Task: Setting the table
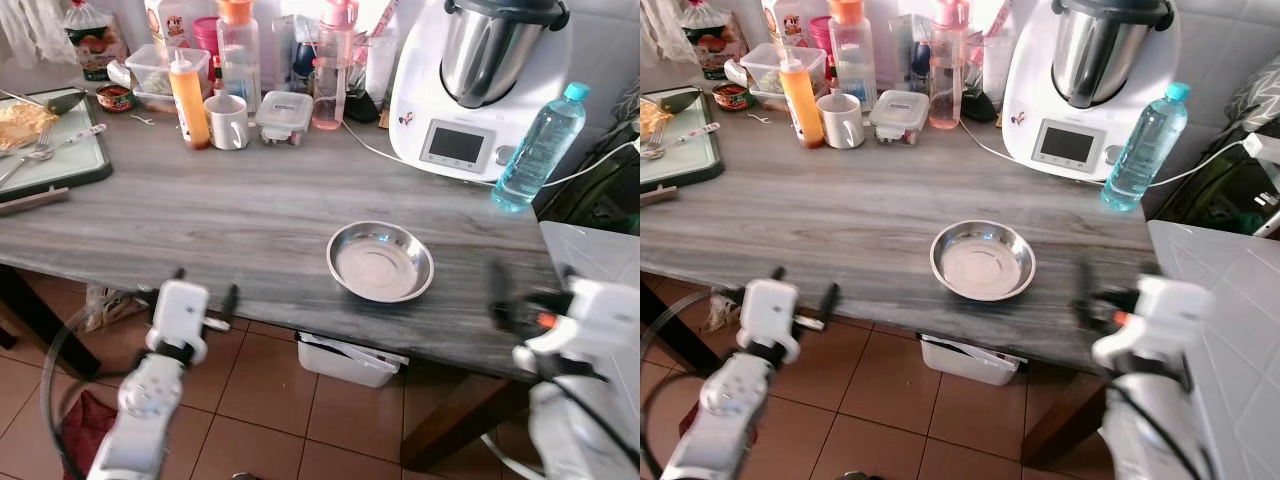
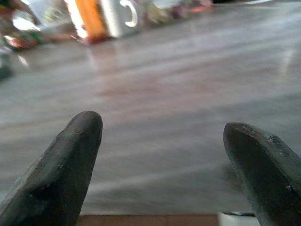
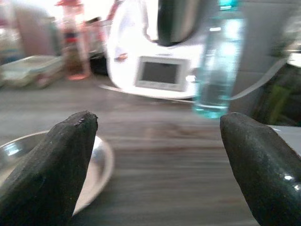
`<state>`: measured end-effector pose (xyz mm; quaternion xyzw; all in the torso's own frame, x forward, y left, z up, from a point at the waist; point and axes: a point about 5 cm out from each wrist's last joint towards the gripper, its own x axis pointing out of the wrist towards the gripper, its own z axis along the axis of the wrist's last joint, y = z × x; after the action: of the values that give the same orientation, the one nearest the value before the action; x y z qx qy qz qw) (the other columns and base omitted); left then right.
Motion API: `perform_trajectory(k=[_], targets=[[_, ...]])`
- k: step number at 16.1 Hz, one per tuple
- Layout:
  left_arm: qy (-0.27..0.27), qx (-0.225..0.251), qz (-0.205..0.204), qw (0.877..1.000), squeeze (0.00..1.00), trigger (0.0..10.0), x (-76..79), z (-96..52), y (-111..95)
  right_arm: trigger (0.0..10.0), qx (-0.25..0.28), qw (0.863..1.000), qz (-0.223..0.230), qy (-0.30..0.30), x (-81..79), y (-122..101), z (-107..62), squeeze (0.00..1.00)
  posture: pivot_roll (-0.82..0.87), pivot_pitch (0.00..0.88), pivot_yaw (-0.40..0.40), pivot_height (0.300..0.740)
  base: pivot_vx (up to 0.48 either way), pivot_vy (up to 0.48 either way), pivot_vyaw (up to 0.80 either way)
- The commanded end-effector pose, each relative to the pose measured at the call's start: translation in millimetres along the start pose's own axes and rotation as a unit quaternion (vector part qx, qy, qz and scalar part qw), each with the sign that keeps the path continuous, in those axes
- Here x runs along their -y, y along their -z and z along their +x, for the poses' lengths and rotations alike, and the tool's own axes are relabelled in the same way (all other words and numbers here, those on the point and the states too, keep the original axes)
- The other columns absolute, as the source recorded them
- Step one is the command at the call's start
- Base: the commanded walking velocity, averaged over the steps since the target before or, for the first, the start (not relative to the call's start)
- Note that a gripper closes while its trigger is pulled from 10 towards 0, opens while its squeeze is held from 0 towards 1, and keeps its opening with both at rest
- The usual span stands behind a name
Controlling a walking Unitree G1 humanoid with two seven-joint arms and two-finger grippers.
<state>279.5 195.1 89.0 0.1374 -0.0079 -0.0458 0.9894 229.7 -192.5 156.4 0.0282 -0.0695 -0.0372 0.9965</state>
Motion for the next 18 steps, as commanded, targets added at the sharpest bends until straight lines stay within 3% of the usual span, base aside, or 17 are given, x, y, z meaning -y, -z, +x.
perform_trajectory(k=[1,4,6,9,12,15,18], targets=[[-0.016,0.012,0.008,1.0,0.0,10.0,-8.1,2.3,-7,10.0,-0.007,1.0,0.01,-0.004,-3.4,7,1.9,0.0,0.16,0.063,-0.067,0.714,0.0,0.0,0.0],[-0.047,0.006,-0.008,0.999,0.0,10.0,-3.8,7.5,-10,10.0,-0.028,0.999,0.023,-0.008,-4.5,16,0.8,0.0,0.17,0.082,-0.098,0.714,0.0,0.0,0.0],[-0.052,-0.001,-0.021,0.998,0.0,10.0,1.7,1.7,-5,10.0,-0.036,0.999,0.025,-0.016,-4.6,18,-1.3,0.0,0.18,0.08,-0.111,0.714,0.0,0.0,0.0],[-0.07,-0.009,-0.023,0.997,0.0,10.0,5.3,-6.3,0,10.0,-0.034,0.998,0.013,-0.044,-11.2,21,9.5,0.0,0.21,0.08,-0.13,0.714,0.0,0.0,0.0],[-0.041,-0.001,-0.004,0.999,0.0,10.0,9.4,-9.5,-6,10.0,-0.024,0.999,0.021,-0.038,-12.3,17,15.8,0.0,0.21,0.082,-0.124,0.714,0.0,0.0,0.0],[-0.039,-0.008,0.018,0.999,0.0,10.0,0.1,-13.6,-3,10.0,-0.029,0.999,0.027,-0.034,-14.1,22,13.0,0.0,0.21,0.092,-0.12,0.714,0.0,0.0,0.0],[0.001,0.006,0.027,1.0,0.0,10.0,8.1,-10.5,-10,10.0,-0.031,0.999,0.028,-0.033,-14.4,23,11.9,0.0,0.21,0.098,-0.125,0.714,0.0,0.0,0.0]])
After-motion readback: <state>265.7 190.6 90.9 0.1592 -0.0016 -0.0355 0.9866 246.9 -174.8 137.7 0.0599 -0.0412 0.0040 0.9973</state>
